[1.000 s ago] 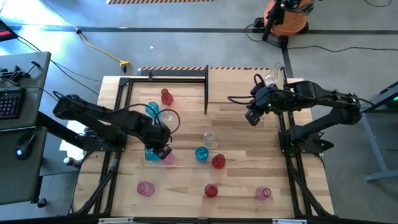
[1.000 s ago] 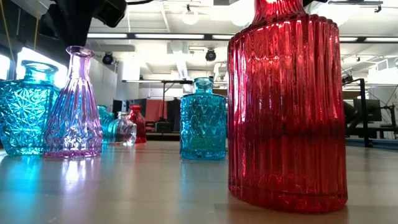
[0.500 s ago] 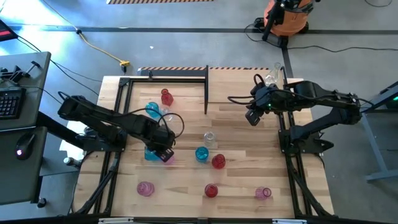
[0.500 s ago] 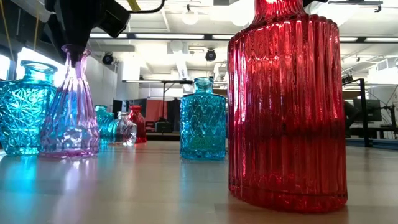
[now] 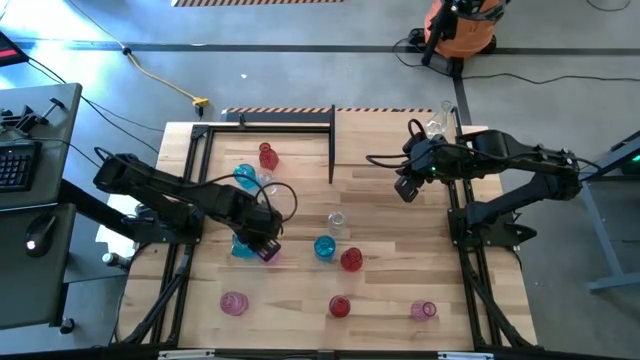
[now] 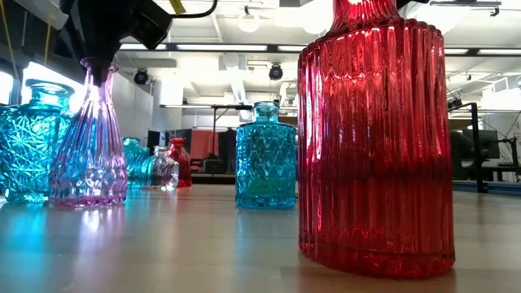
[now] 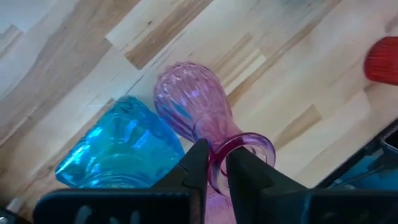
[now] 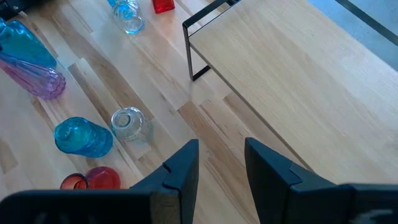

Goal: Sort vases onto shelf
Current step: Put the top pink vase on the shelf

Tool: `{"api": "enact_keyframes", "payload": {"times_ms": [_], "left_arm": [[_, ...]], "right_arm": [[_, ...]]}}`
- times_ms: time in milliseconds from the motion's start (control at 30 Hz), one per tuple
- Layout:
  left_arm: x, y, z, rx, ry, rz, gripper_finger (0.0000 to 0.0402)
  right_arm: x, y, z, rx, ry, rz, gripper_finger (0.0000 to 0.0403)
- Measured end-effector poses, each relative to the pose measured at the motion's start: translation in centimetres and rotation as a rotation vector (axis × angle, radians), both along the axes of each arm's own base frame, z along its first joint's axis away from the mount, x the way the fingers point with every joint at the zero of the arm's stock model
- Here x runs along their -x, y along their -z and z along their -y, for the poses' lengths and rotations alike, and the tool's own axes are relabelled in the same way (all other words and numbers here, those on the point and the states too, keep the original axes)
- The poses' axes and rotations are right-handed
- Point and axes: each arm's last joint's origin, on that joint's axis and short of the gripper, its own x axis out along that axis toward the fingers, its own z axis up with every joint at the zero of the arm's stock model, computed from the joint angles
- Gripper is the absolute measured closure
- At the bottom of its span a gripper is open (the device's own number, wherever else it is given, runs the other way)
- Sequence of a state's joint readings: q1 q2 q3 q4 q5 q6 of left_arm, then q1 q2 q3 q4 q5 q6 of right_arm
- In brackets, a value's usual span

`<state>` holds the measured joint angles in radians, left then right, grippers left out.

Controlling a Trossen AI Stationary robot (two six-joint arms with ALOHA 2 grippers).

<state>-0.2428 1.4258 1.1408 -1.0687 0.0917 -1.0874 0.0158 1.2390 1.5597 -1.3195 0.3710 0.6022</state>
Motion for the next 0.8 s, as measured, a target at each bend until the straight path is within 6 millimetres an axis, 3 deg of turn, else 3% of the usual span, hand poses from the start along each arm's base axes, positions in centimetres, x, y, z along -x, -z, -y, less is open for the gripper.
{"api": "enact_keyframes", "payload": {"times_ms": [333, 800], "left_arm": [[-0.2, -0.2, 0.0, -0.007, 0.004, 0.015, 0.0376], [-1.2, -3.1, -0.4, -0.01, 0.009, 0.122, 0.0379]], "right_arm": [[0.0, 0.0, 0.0, 0.0, 0.0, 0.001, 0.0292], [0.0, 0.0, 0.0, 0.007, -0.02, -0.008, 0.0292]]}}
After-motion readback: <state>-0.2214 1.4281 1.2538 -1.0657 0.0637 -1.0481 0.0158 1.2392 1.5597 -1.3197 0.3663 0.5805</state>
